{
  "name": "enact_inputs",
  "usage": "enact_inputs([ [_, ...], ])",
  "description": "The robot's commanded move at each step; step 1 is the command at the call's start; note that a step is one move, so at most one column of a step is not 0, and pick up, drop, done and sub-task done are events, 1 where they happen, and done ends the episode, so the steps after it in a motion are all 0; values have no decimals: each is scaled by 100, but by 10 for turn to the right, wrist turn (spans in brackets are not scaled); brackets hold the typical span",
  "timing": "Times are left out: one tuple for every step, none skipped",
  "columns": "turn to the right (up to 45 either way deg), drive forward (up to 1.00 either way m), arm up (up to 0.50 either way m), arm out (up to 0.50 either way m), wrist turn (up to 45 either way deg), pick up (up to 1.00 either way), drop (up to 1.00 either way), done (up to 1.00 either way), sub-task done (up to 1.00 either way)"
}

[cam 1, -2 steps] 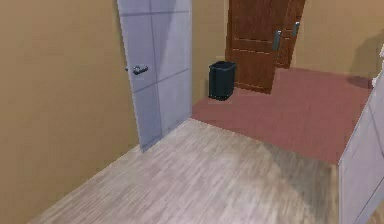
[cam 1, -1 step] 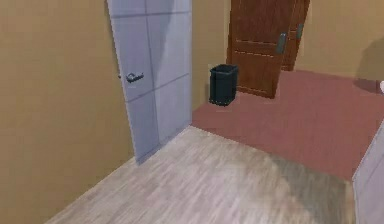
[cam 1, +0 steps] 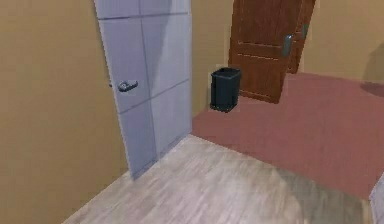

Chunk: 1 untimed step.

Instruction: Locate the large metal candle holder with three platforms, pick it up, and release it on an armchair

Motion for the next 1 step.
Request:
enact_inputs([
  [330,0,0,0,0,0,0,0,0],
])
